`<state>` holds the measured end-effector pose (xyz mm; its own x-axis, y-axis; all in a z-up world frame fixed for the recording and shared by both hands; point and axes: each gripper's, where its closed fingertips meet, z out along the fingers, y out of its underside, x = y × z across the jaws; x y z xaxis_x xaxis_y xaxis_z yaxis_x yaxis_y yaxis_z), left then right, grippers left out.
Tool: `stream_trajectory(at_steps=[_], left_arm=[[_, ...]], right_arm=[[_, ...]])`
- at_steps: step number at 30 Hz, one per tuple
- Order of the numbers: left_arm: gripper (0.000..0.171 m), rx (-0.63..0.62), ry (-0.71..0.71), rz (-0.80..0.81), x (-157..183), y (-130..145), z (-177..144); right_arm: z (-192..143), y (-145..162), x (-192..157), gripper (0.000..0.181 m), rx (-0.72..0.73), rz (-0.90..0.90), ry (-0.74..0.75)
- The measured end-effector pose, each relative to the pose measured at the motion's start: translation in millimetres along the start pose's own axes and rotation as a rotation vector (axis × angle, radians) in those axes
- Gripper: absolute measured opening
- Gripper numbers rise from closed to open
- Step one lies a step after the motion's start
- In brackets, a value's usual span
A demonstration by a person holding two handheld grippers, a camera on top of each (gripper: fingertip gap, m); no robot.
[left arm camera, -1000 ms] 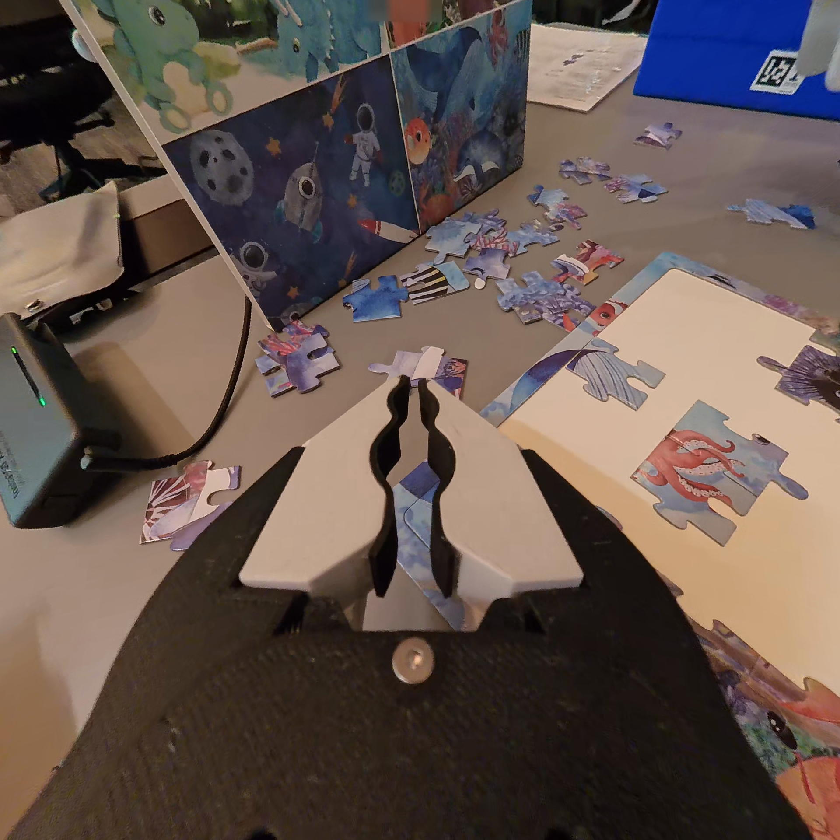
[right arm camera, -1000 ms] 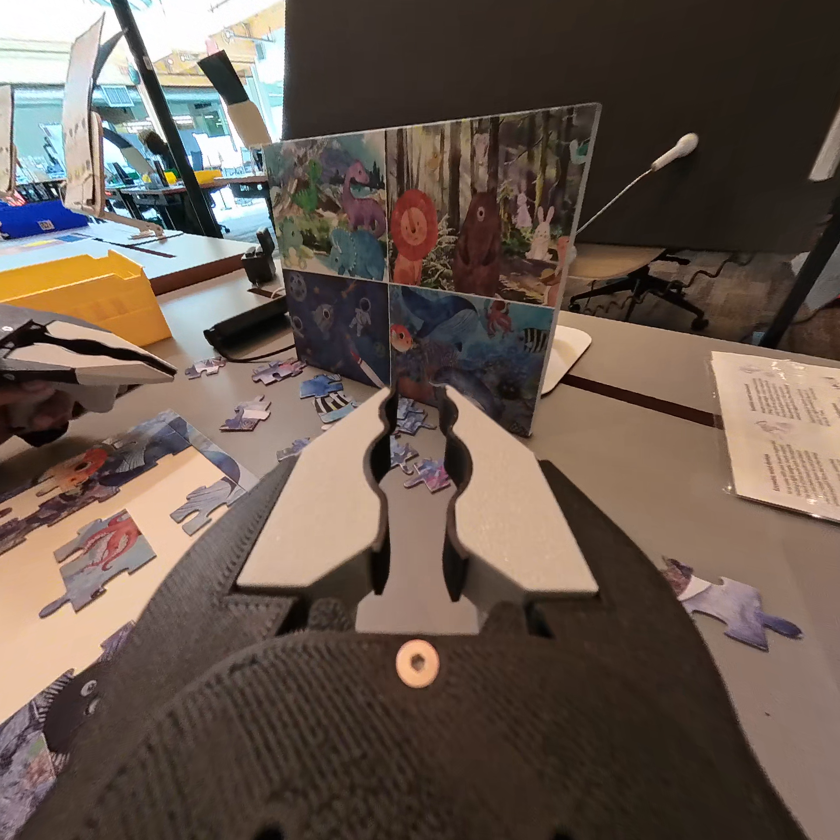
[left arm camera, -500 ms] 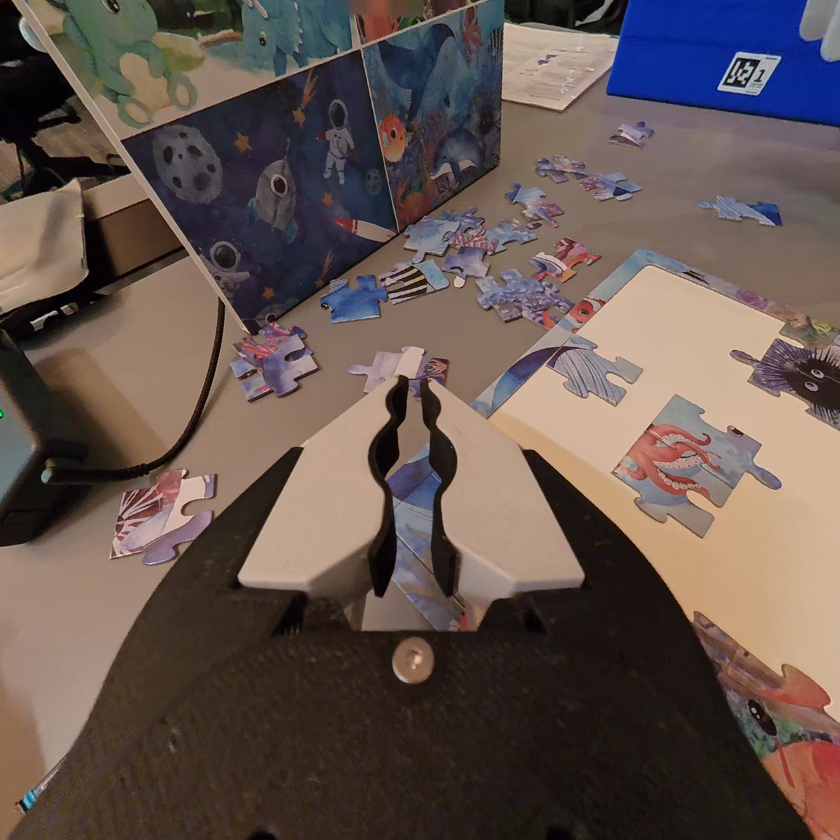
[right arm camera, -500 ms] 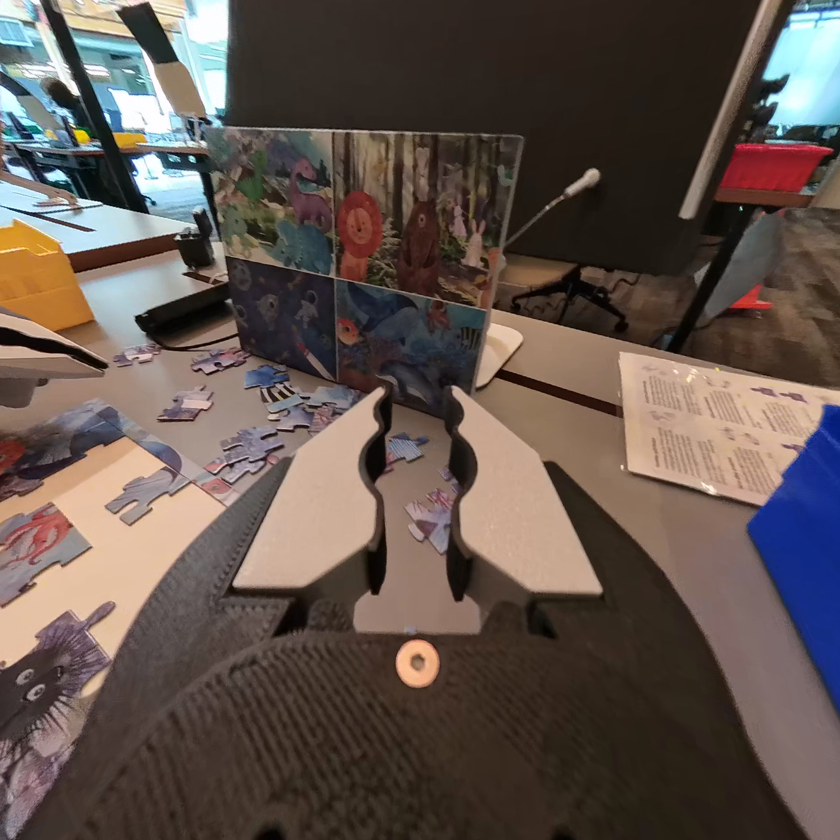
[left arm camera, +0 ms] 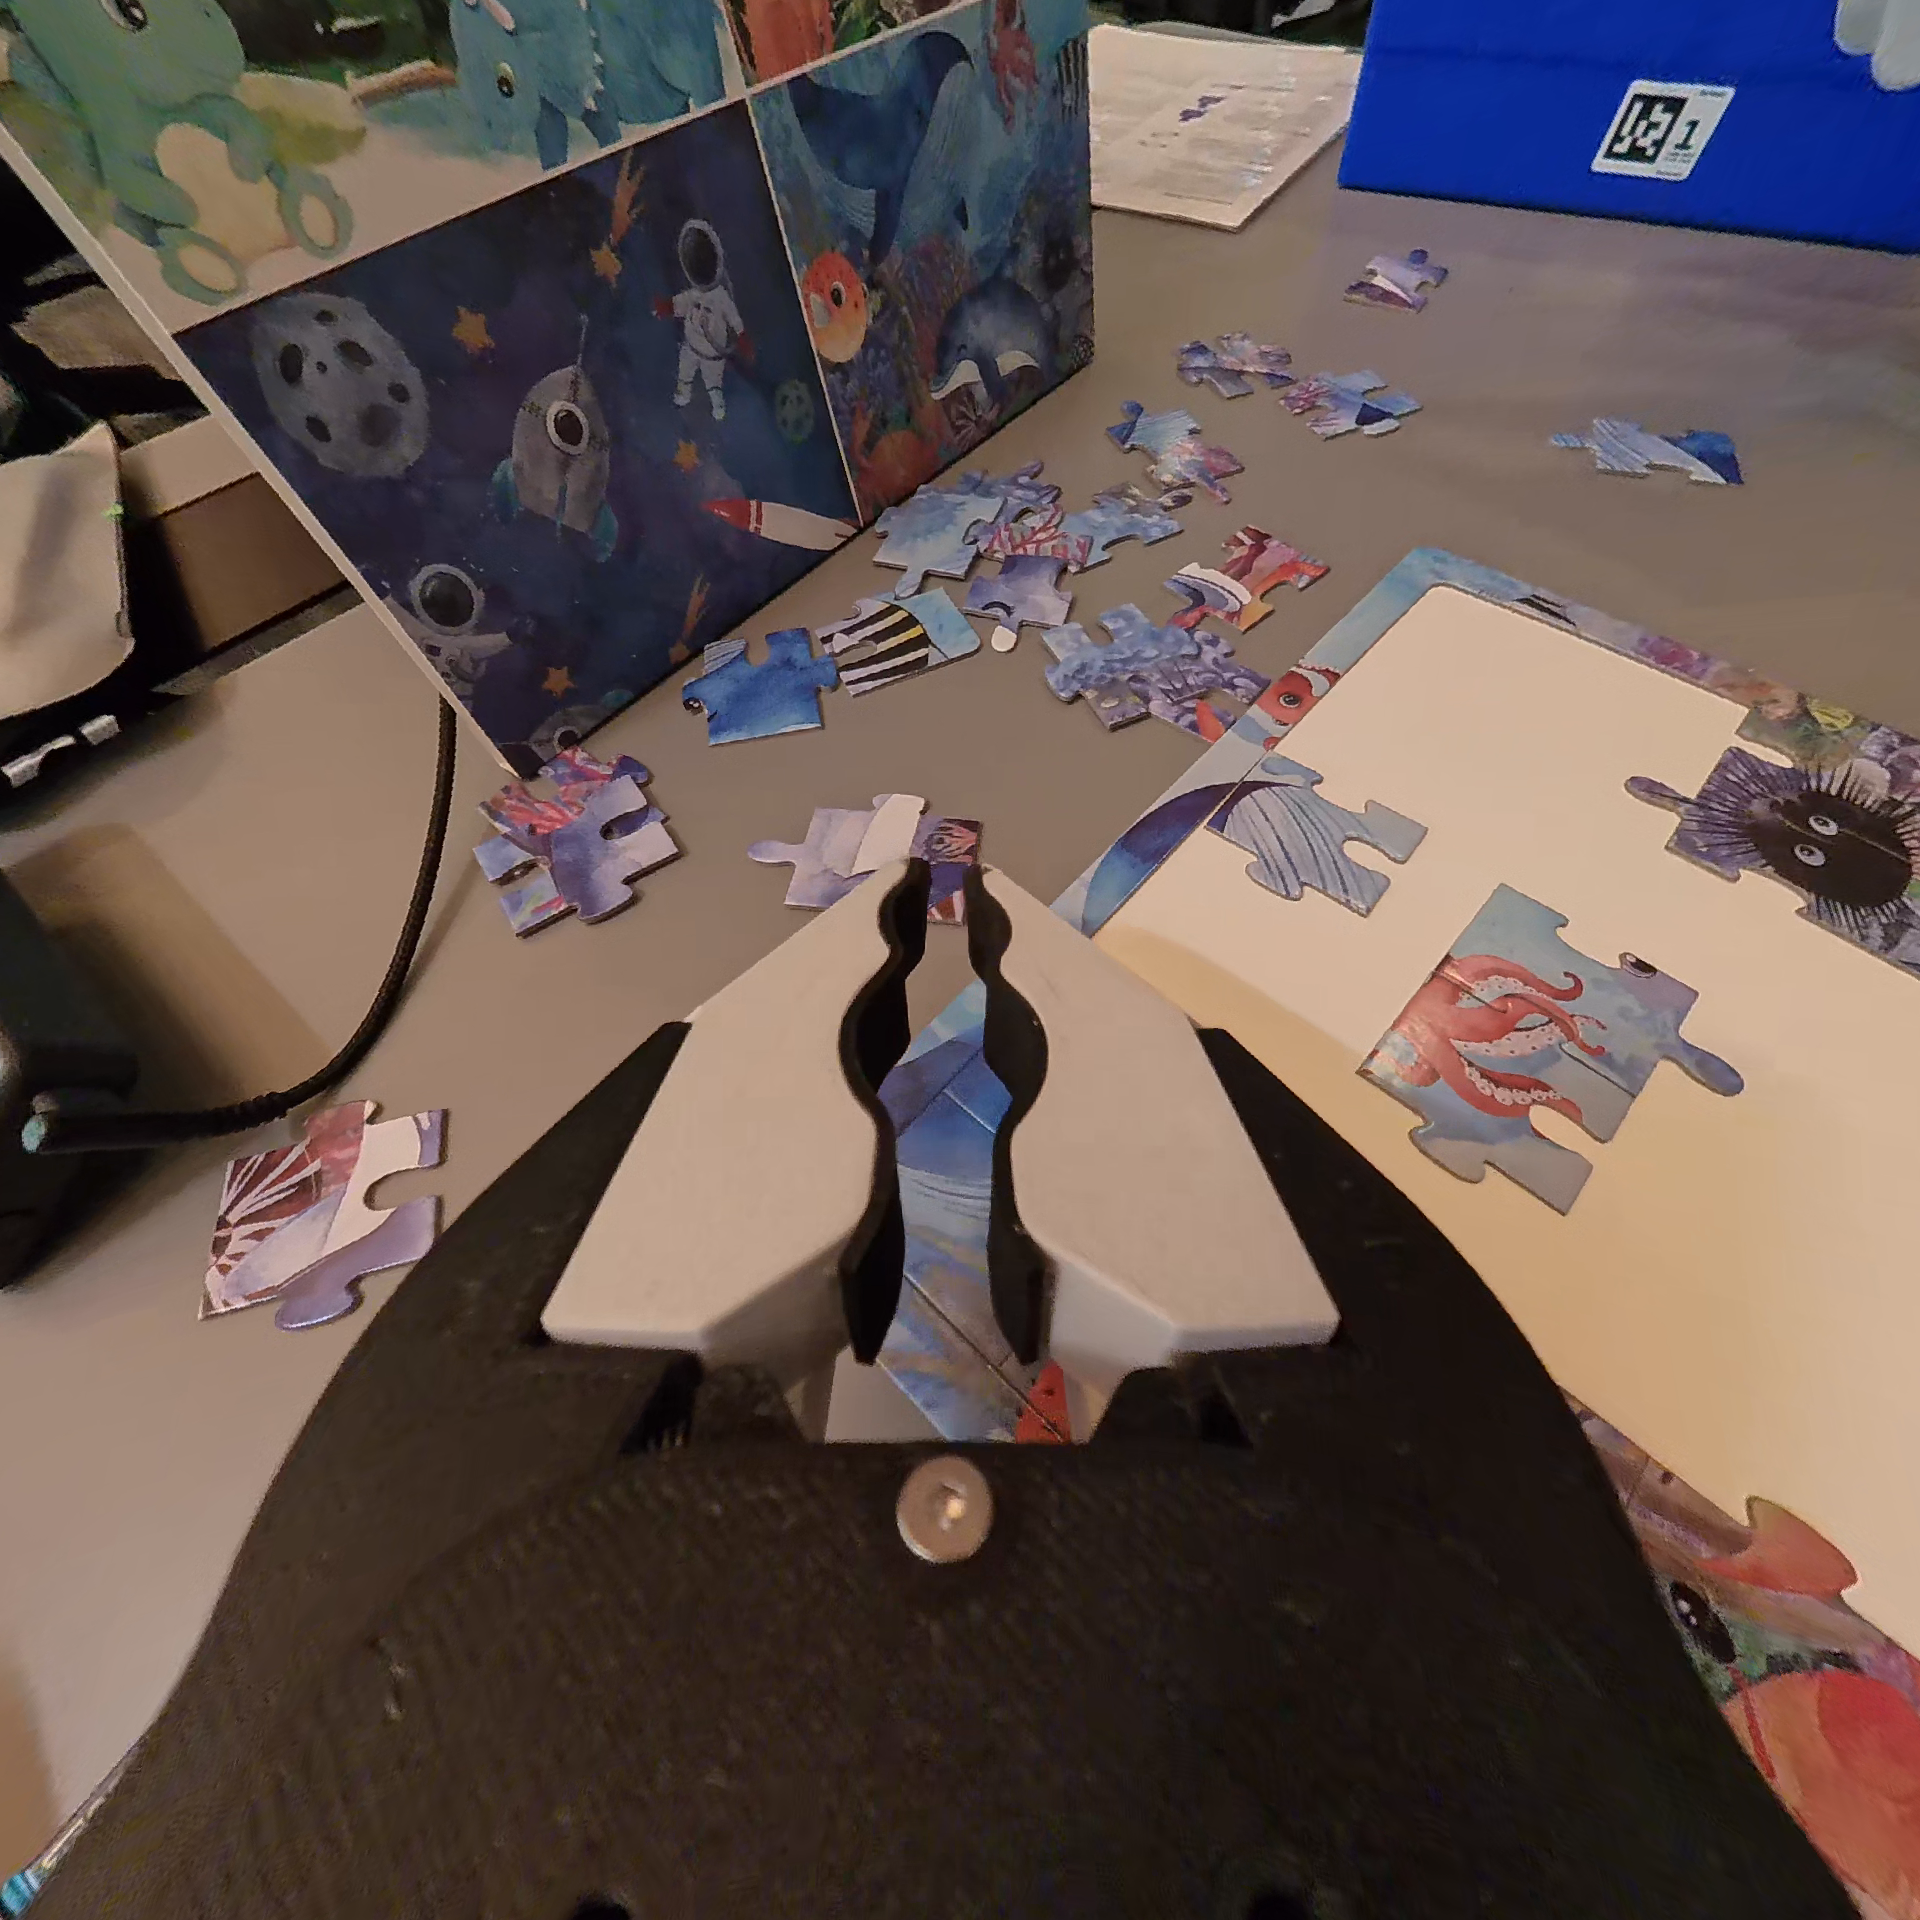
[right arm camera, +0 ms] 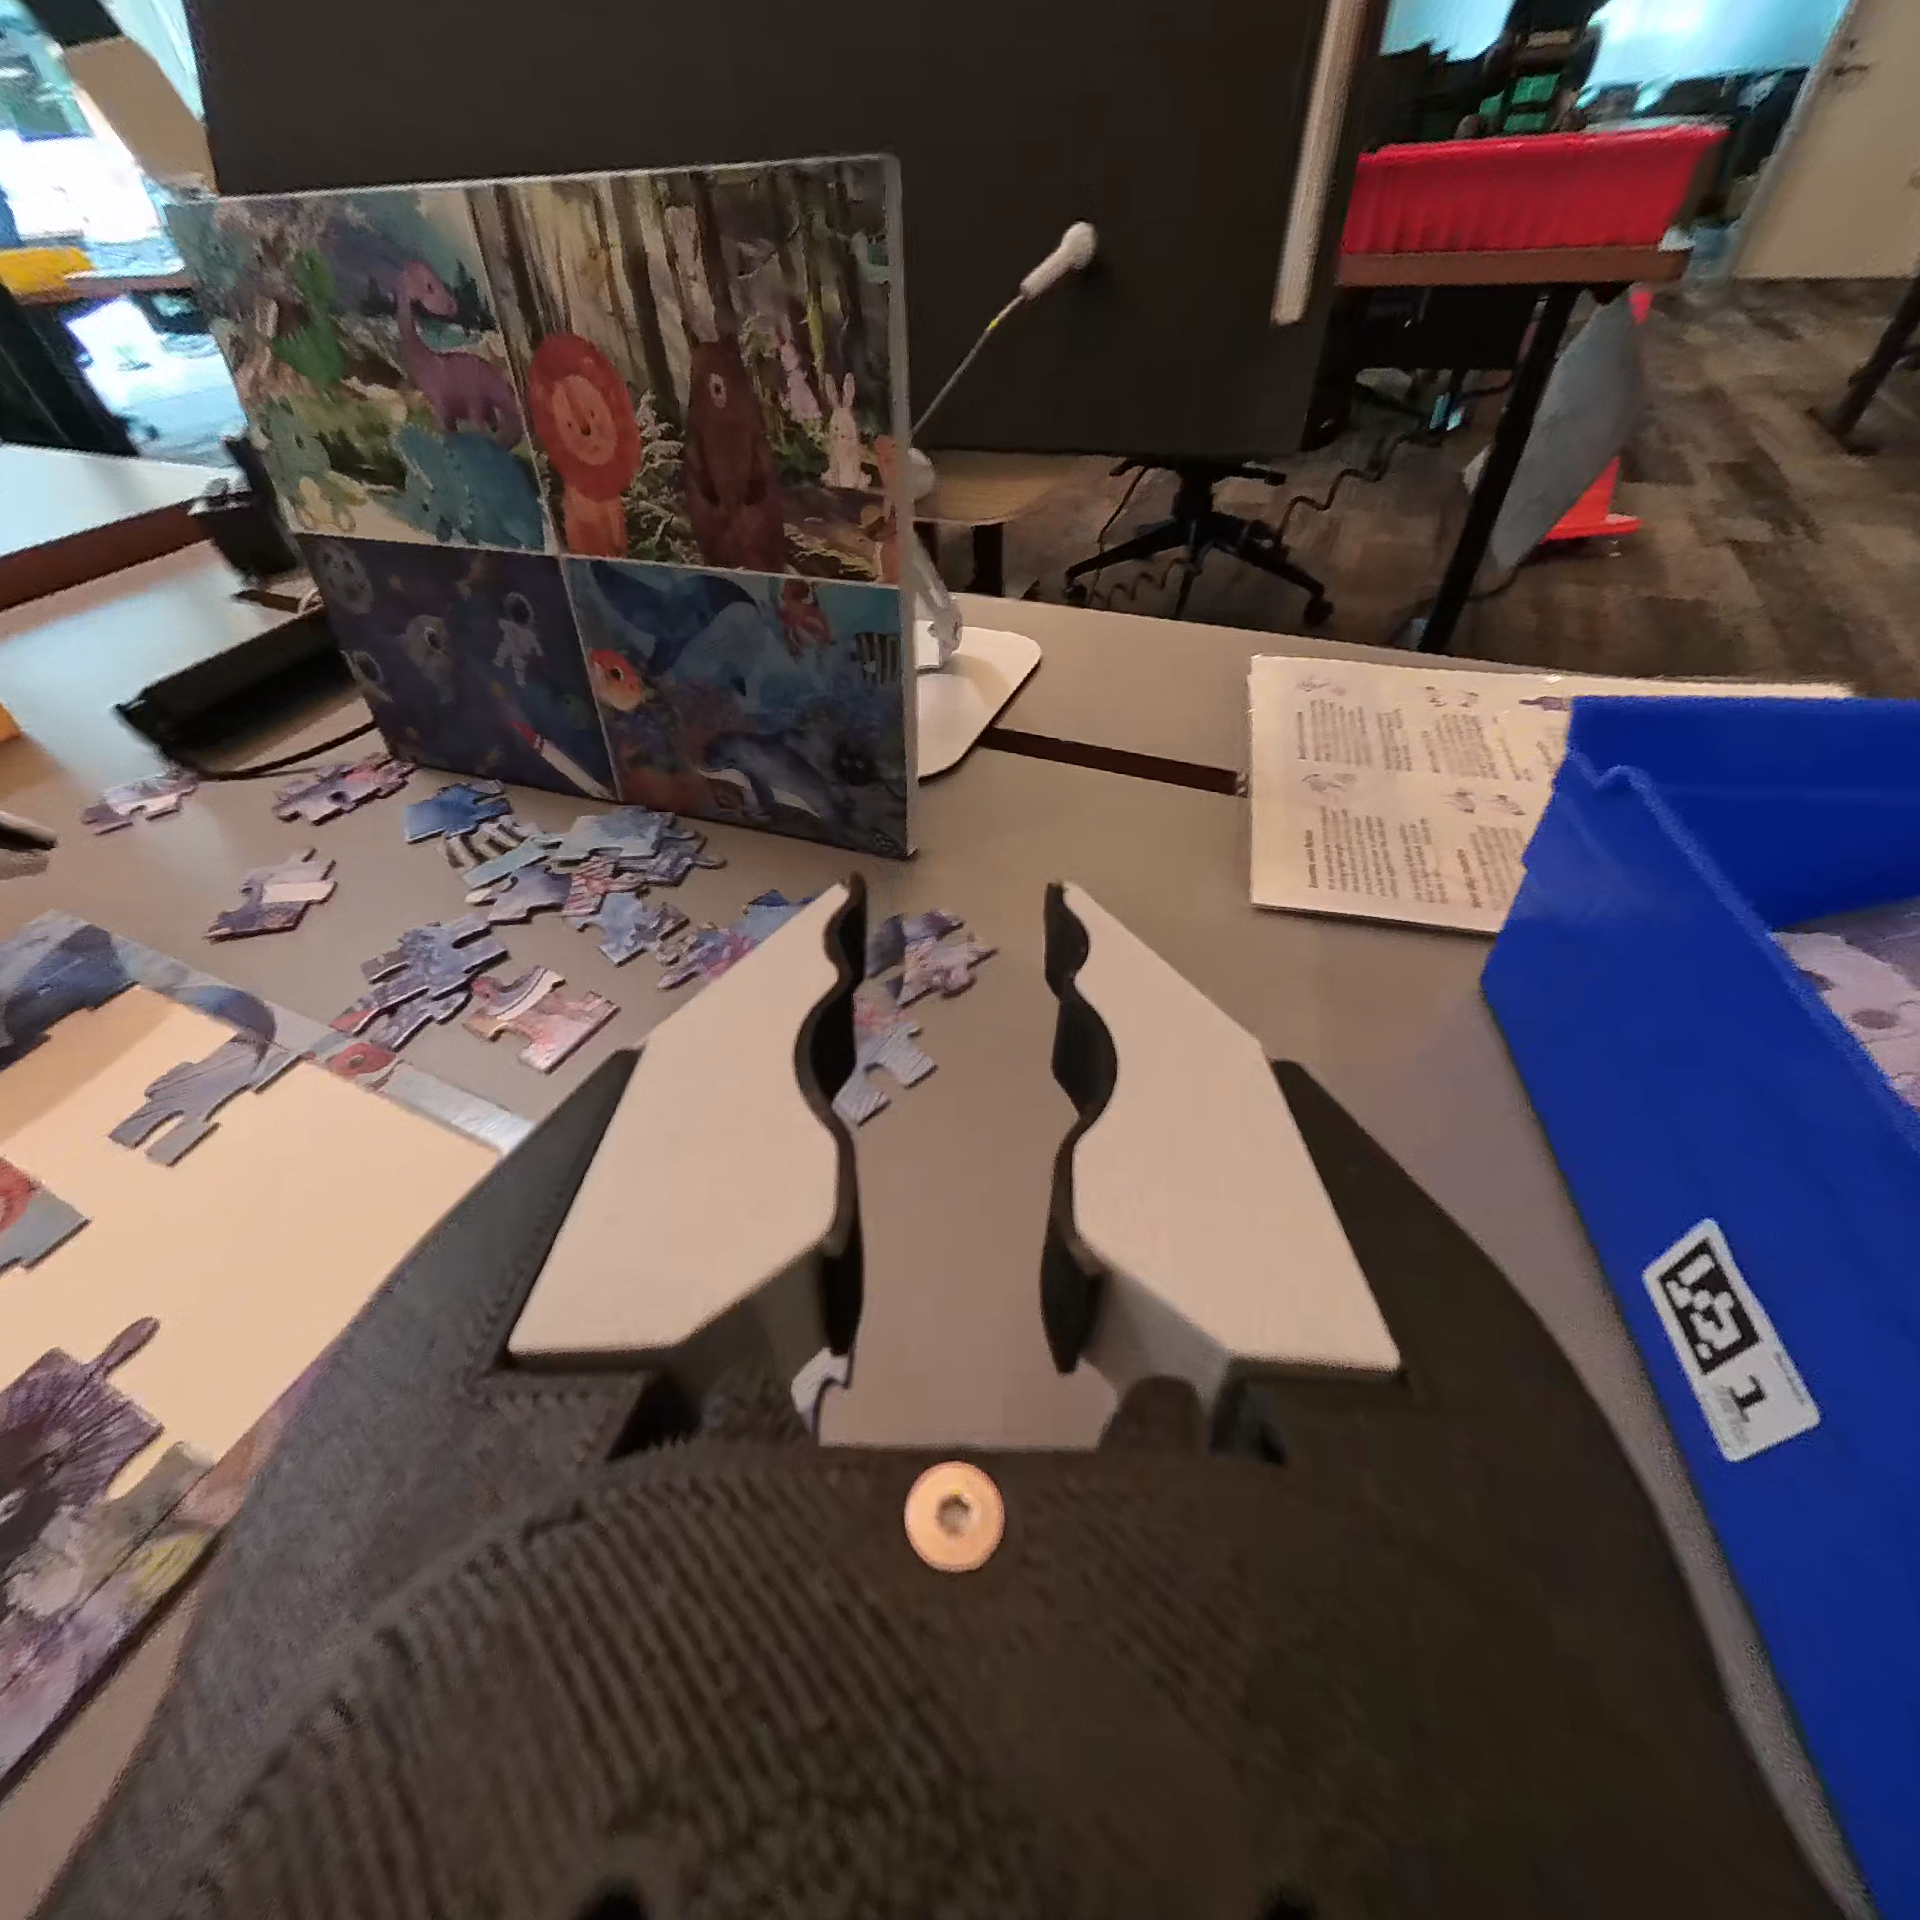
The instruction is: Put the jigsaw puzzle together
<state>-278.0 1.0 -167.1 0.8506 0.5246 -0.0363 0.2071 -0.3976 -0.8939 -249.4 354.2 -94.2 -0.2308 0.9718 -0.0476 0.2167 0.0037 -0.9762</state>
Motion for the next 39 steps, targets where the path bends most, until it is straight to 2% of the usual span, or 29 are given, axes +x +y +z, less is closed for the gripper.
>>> stream_trajectory(at_steps=[2,4,5,9,13,15,19,23,28,32,39], left_arm=[[0.005,-0.004,-0.001,0.008,0.8,0.6,0.5],[0.005,-0.009,-0.008,0.014,-0.3,1.6,0.9],[0.005,-0.01,-0.008,0.013,-0.8,2.0,0.9],[0.006,-0.005,-0.01,0.004,-2.8,1.8,0.0],[0.005,0.006,-0.008,-0.004,-3.4,-0.5,-1.5],[0.006,0.008,-0.005,-0.002,-2.1,-1.2,-1.5],[0.006,0.0,-0.015,0.016,-2.0,-0.2,-0.8],[0.006,0.005,-0.02,0.02,-2.7,-1.5,-1.8],[0.006,0.006,-0.031,0.026,-4.5,-2.0,-2.8],[0.006,0.013,-0.034,0.031,-4.5,-3.8,-3.9],[0.008,0.025,-0.007,0.072,6.9,-7.7,-3.3]], right_arm=[[0.4,11.4,-12.1,0.048,-0.069,-0.015,-0.091],[-0.6,34.4,-30.9,0.079,-0.185,-0.082,-0.212],[-2.5,48.5,-38.5,0.083,-0.247,-0.121,-0.256],[-14.4,100.5,-53.1,0.077,-0.485,-0.122,-0.365],[-21.8,120.3,-48.2,0.07,-0.573,-0.11,-0.376],[-24.7,125.2,-50.4,0.071,-0.584,-0.123,-0.4],[-21.0,130.0,-47.7,0.06,-0.591,-0.213,-0.359],[-16.5,129.6,-47.5,0.034,-0.6,-0.235,-0.328],[-16.1,129.7,-53.0,0.034,-0.614,-0.242,-0.339],[-13.6,124.2,-68.0,0.034,-0.576,-0.212,-0.407],[-9.5,82.8,-112.6,0.034,-0.358,-0.192,-0.552]])
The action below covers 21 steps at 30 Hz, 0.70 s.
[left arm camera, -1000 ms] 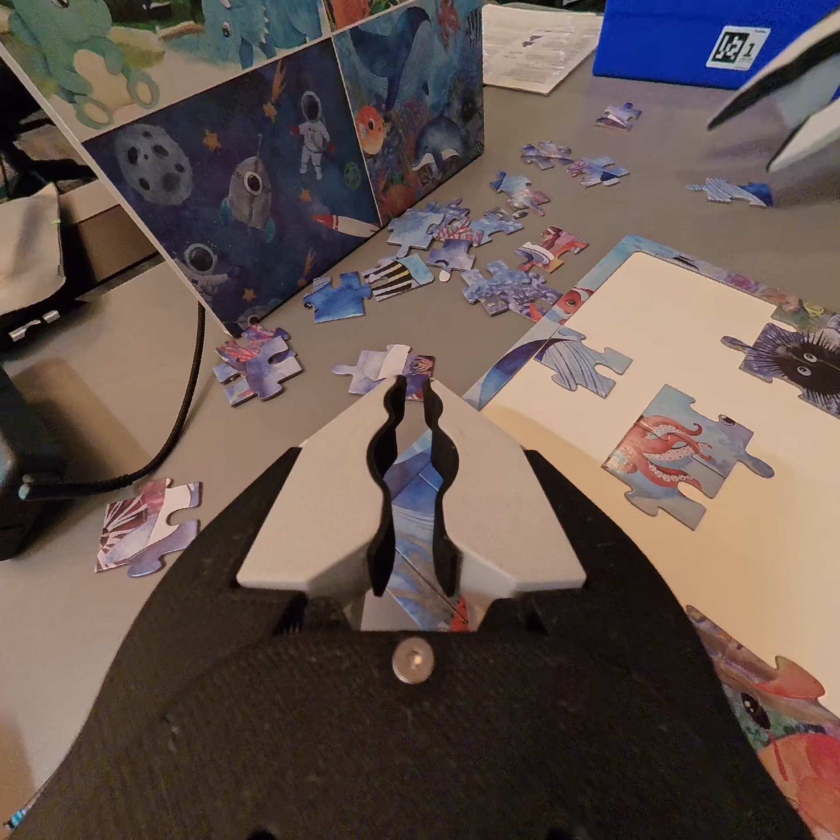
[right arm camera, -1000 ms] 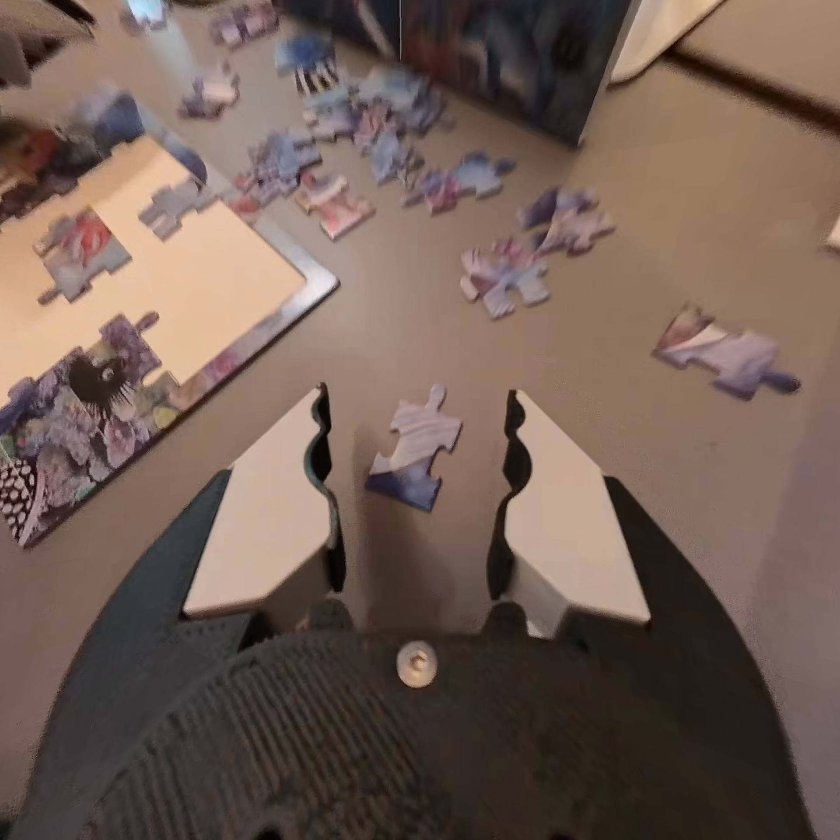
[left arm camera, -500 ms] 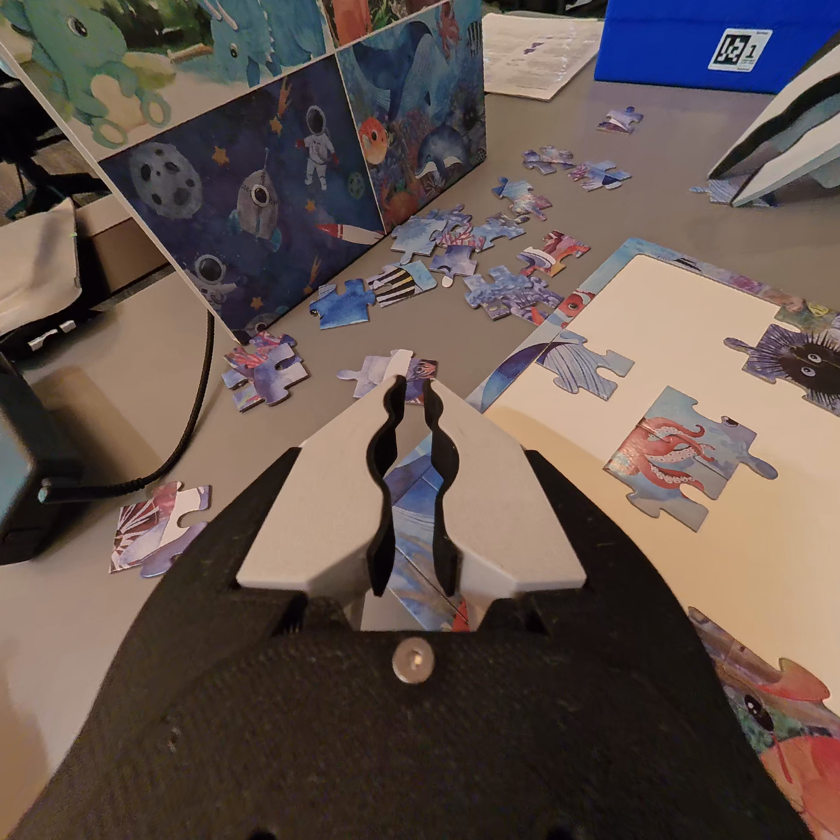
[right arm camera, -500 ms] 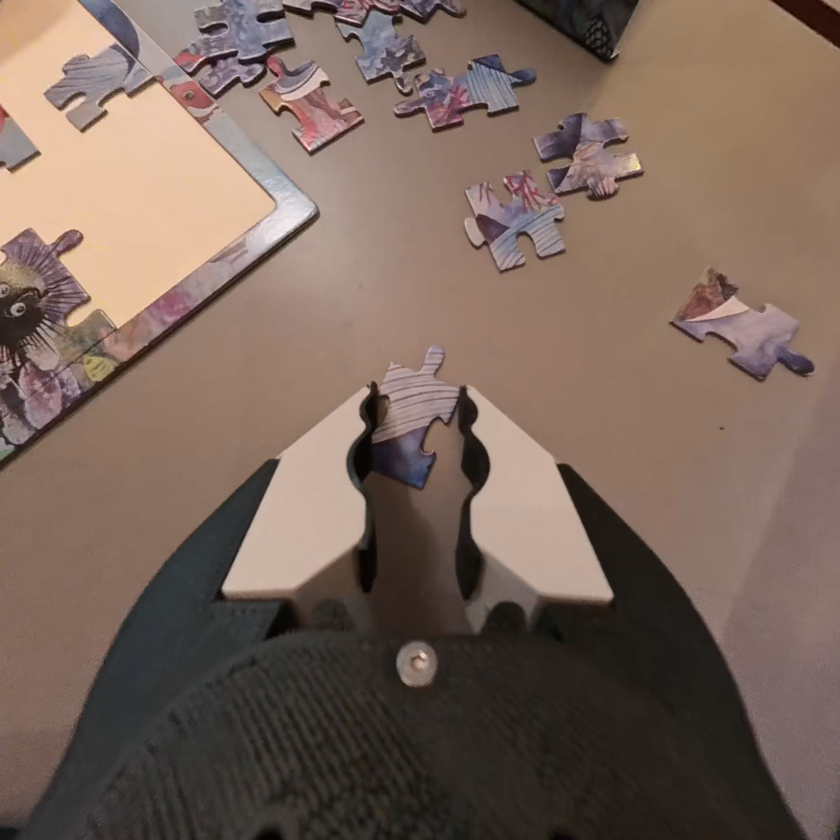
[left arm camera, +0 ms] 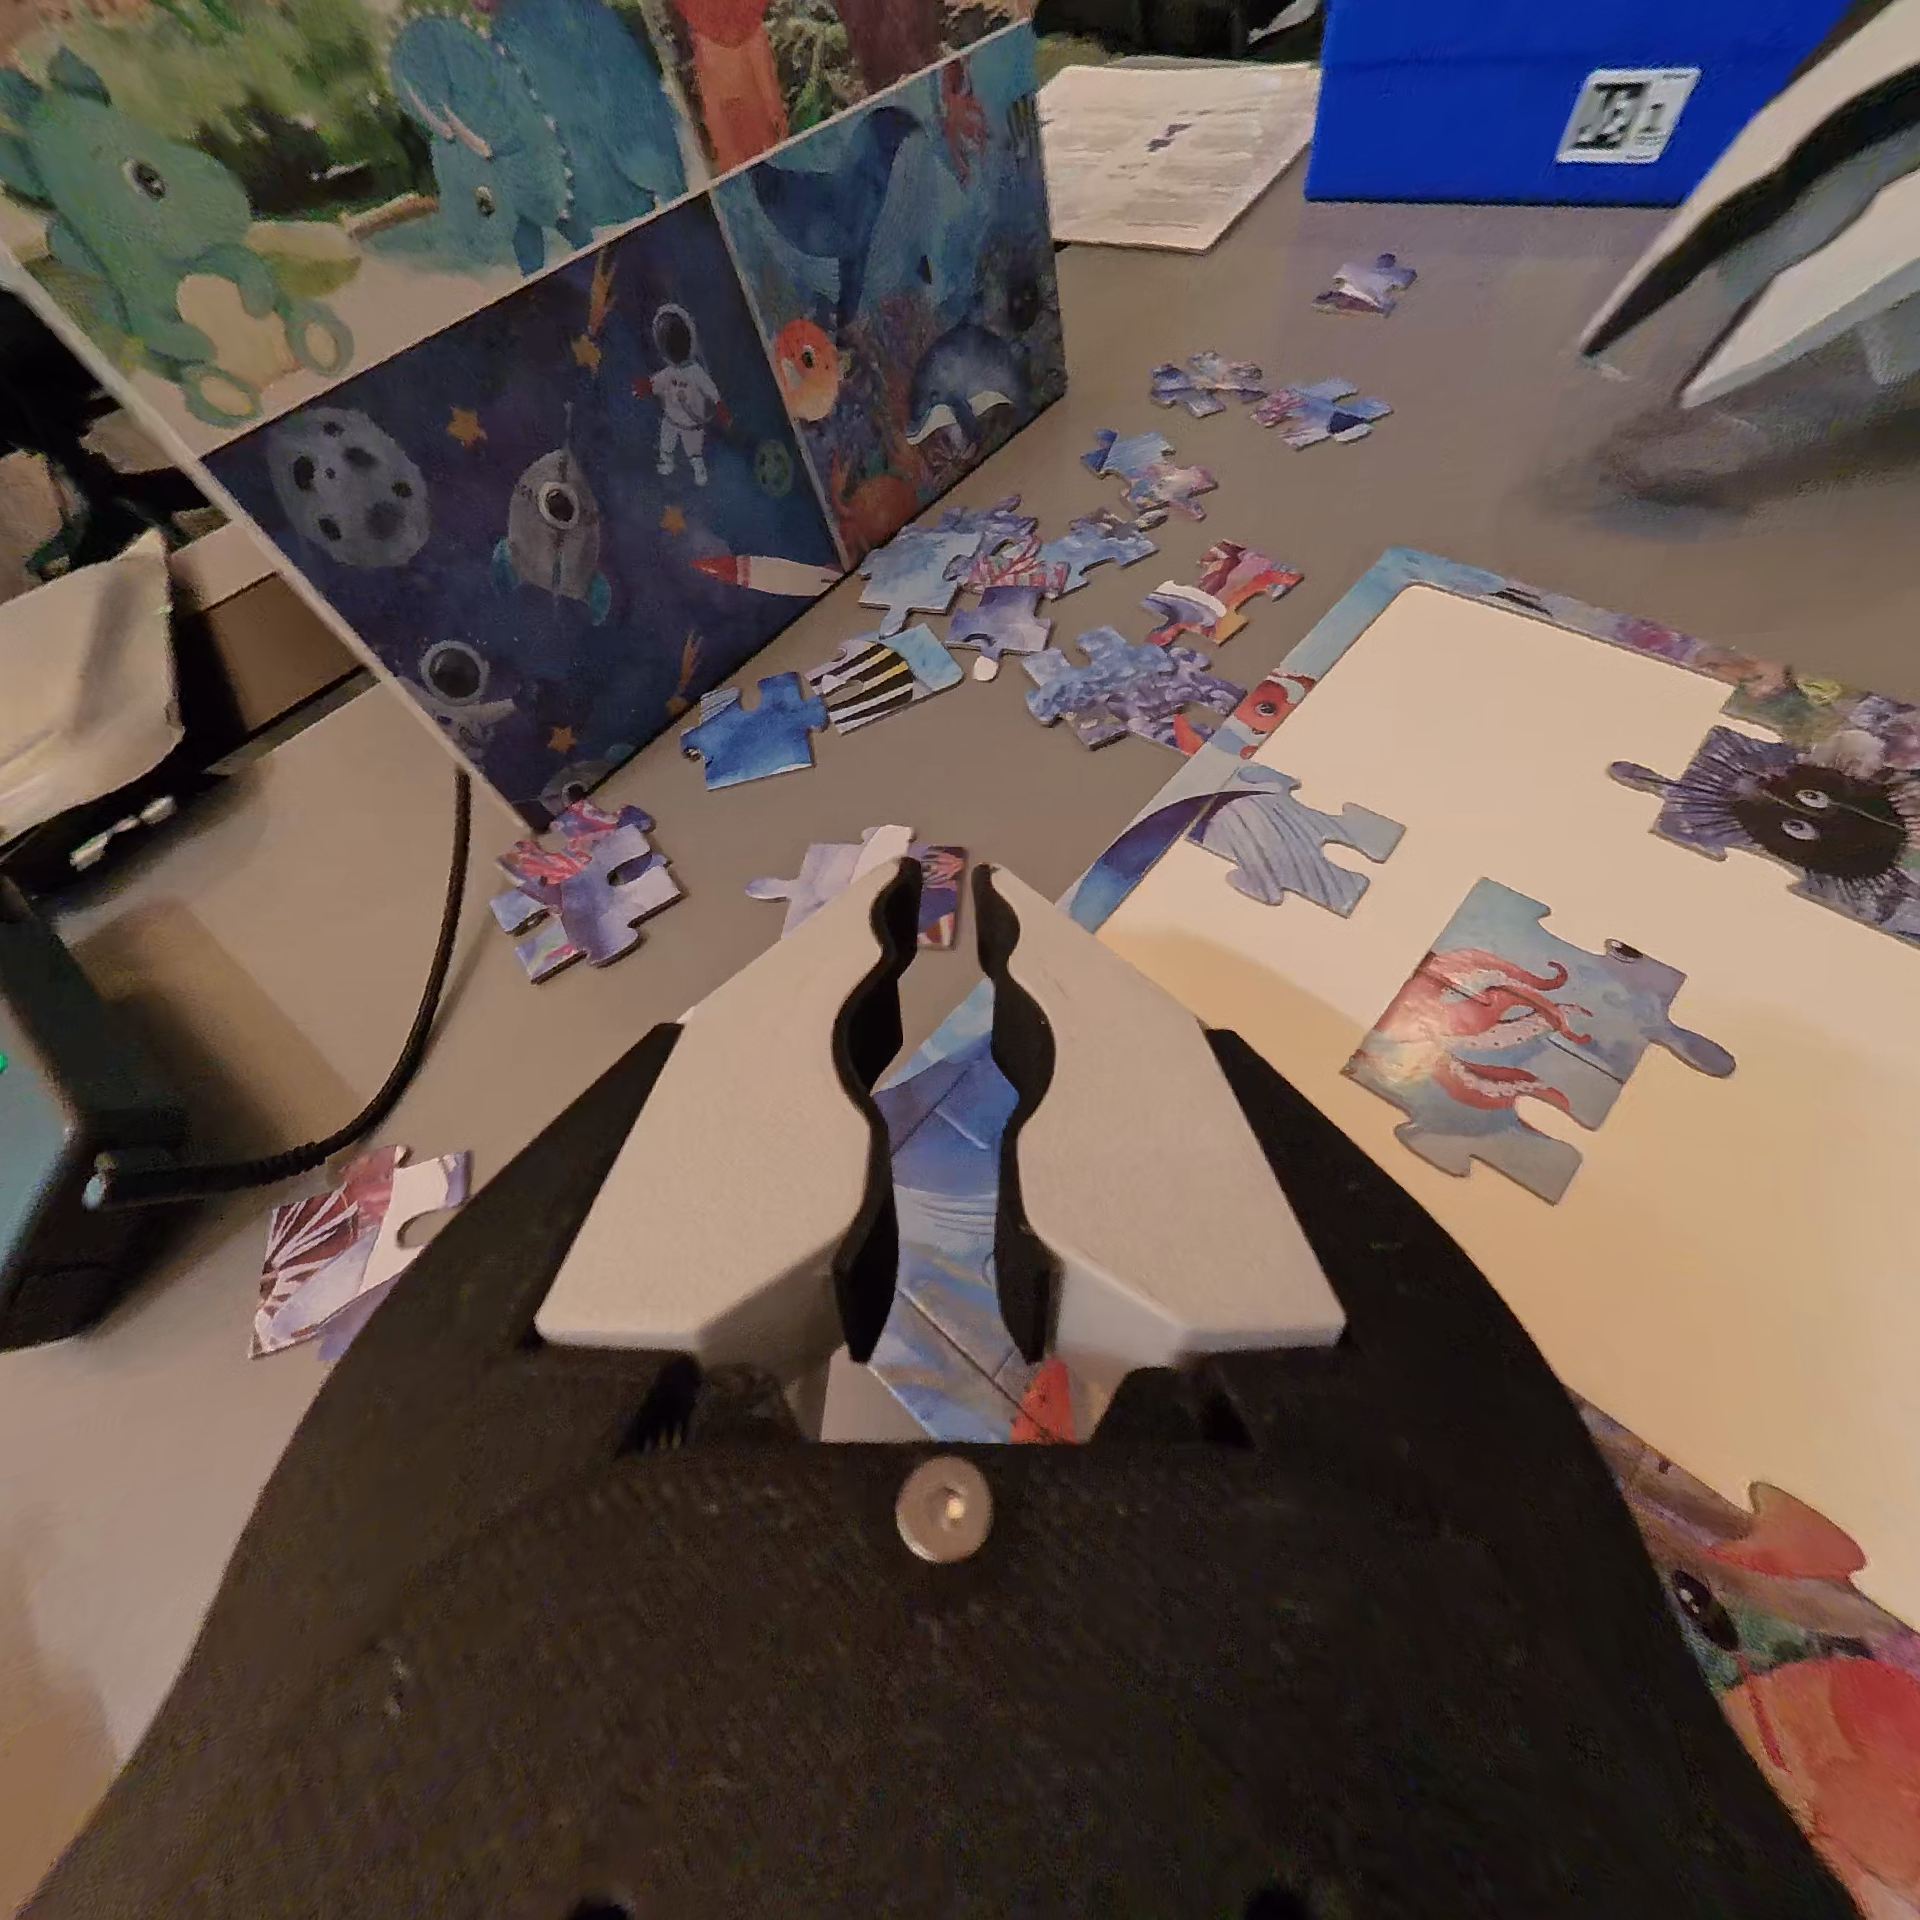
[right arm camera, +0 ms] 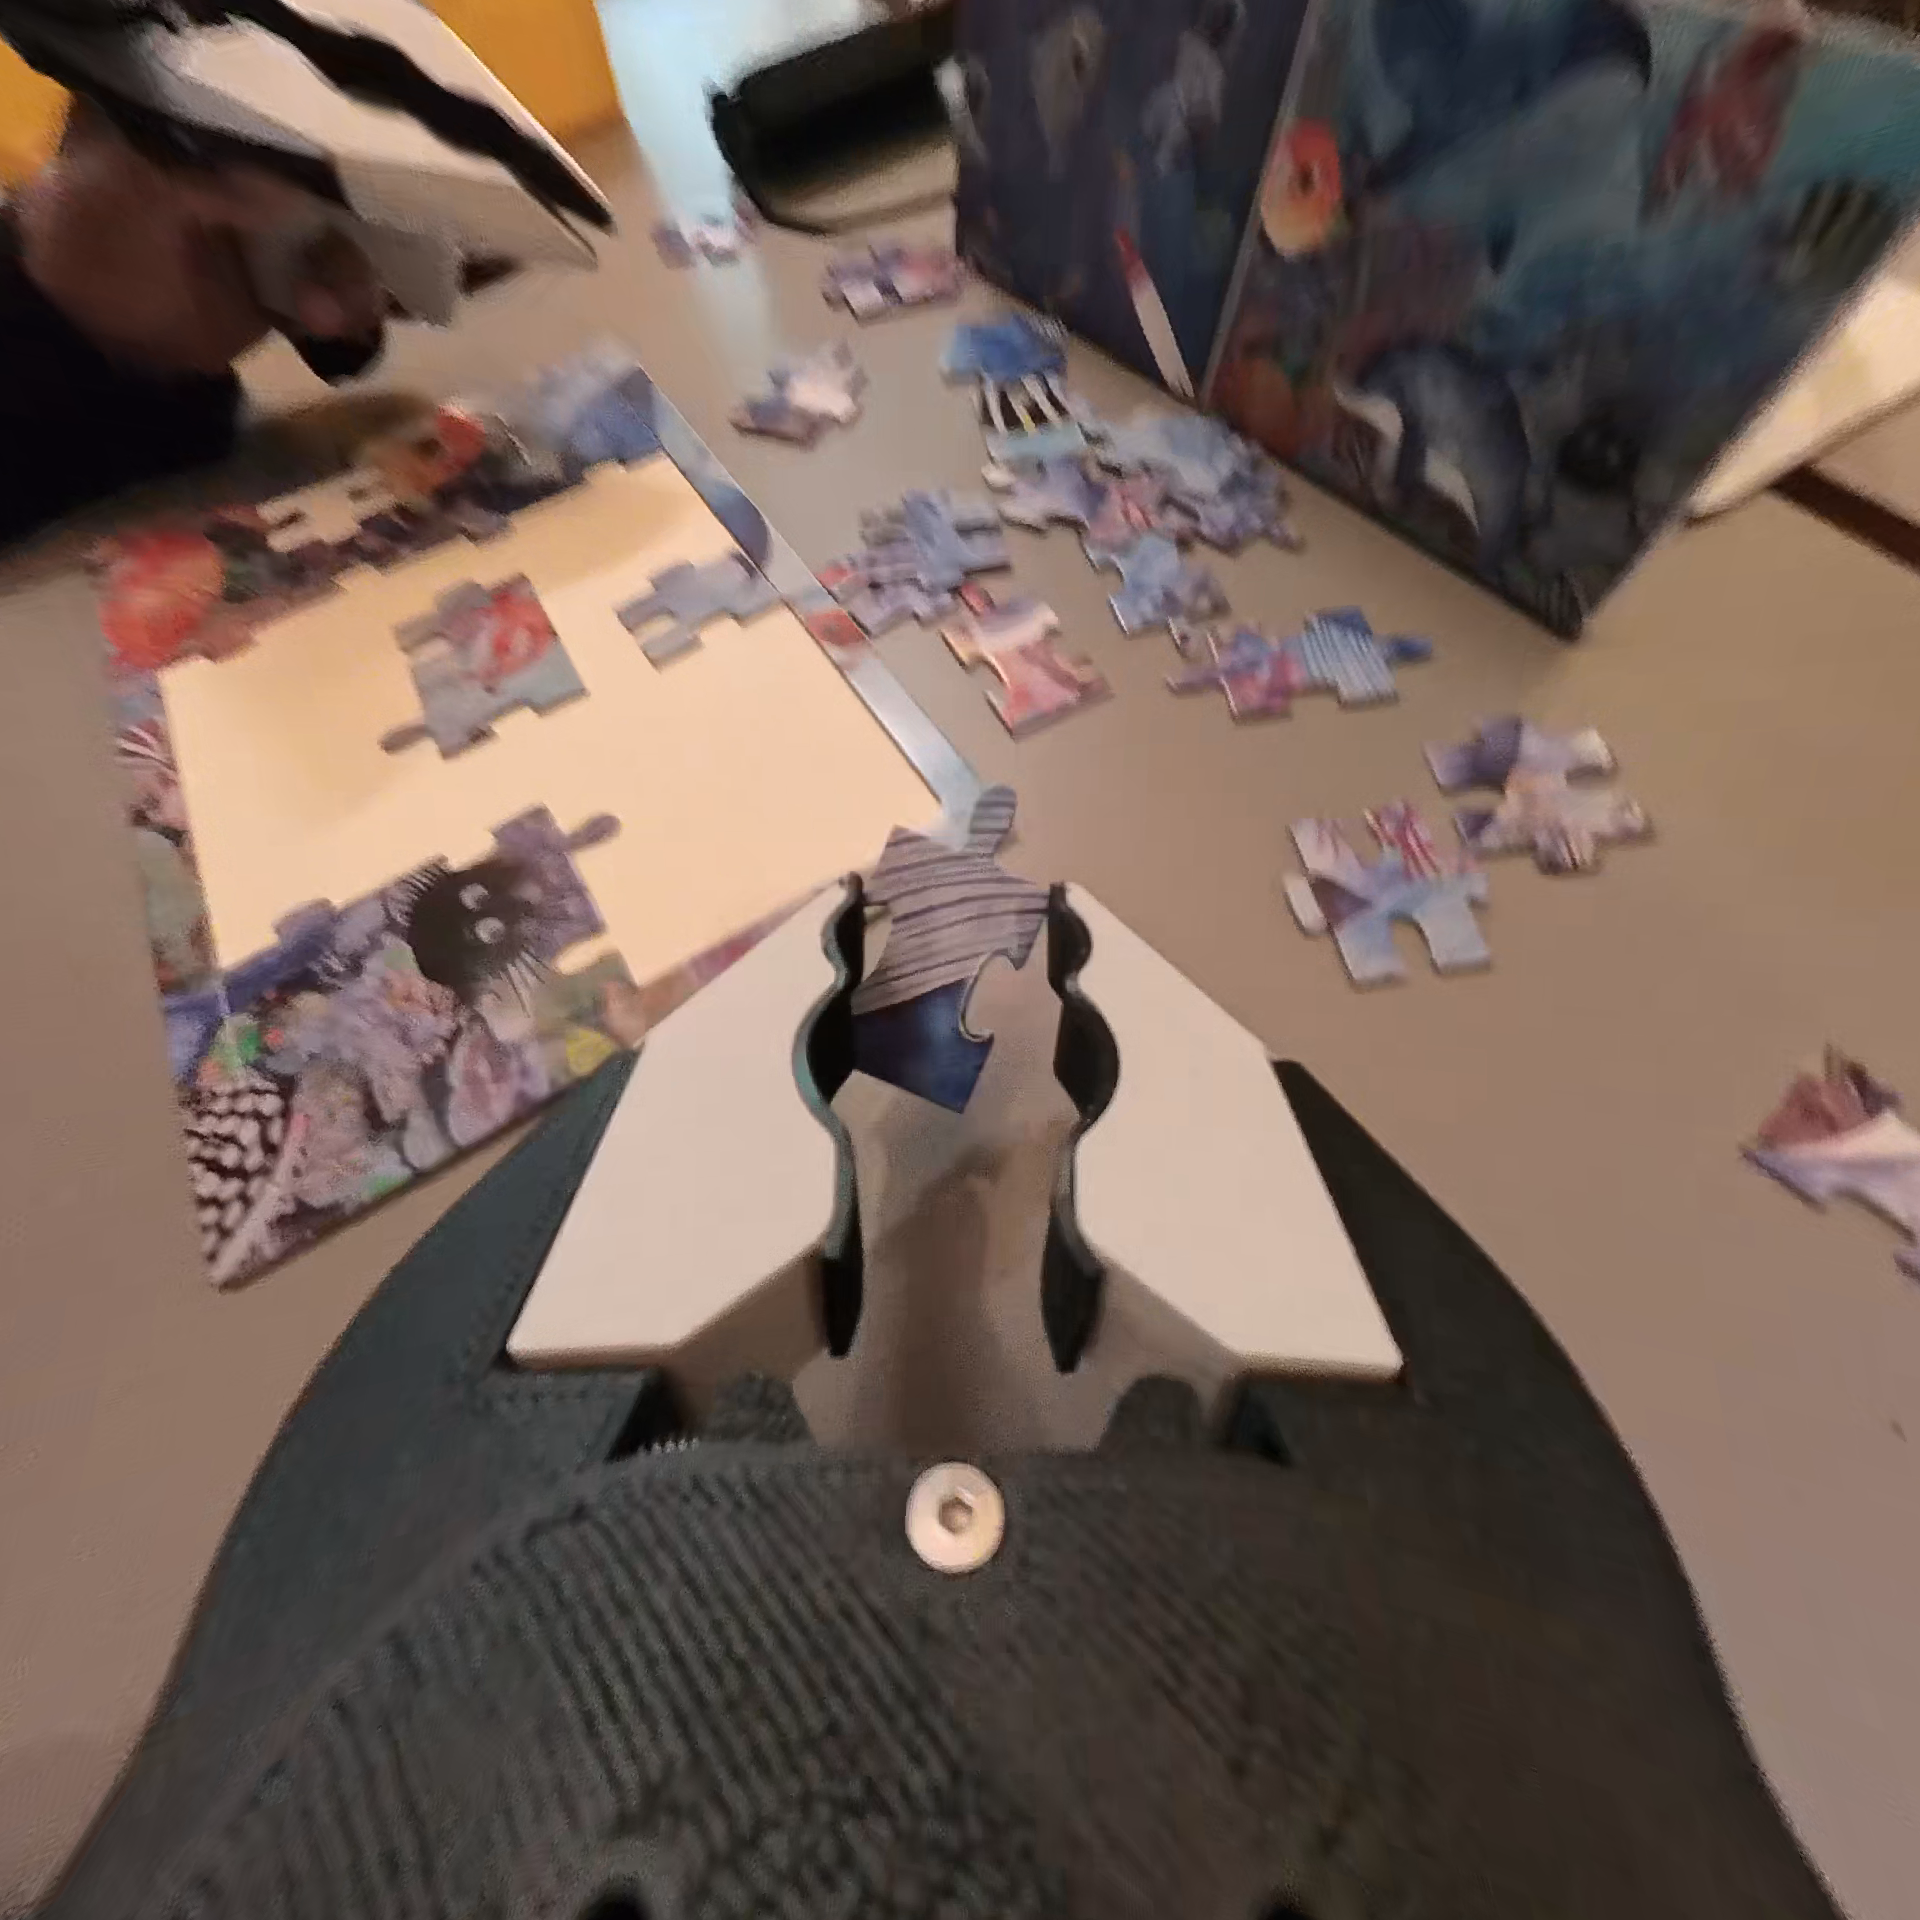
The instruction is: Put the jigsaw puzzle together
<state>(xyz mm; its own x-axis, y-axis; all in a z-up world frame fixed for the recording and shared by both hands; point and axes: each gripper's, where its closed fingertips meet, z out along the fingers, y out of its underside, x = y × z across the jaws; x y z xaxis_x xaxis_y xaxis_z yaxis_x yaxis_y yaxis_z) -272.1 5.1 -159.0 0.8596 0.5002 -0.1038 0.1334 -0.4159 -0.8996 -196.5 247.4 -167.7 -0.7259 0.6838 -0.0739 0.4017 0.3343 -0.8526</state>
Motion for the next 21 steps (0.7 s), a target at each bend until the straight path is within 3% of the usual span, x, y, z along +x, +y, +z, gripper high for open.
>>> stream_trajectory(at_steps=[5,12,16,18,21], left_arm=[[0.02,0.035,0.095,-0.008,17.7,-5.8,0.1],[0.019,0.028,0.059,0.008,13.4,-5.6,-0.1],[0.019,0.051,0.111,0.048,26.0,-10.0,-1.6],[0.021,0.065,0.153,0.097,39.3,-13.3,-2.4],[0.023,0.076,0.223,0.146,63.4,-16.7,-0.8]], right_arm=[[21.6,-36.5,-41.0,0.033,0.12,-0.102,-0.092],[57.8,-56.1,-88.7,0.033,0.162,-0.161,-0.189],[72.3,-57.8,-80.9,0.033,0.152,-0.018,-0.16],[72.1,-64.5,-81.6,0.0,0.197,0.09,-0.212],[65.0,-81.9,-83.5,0.0,0.317,0.243,-0.304]])
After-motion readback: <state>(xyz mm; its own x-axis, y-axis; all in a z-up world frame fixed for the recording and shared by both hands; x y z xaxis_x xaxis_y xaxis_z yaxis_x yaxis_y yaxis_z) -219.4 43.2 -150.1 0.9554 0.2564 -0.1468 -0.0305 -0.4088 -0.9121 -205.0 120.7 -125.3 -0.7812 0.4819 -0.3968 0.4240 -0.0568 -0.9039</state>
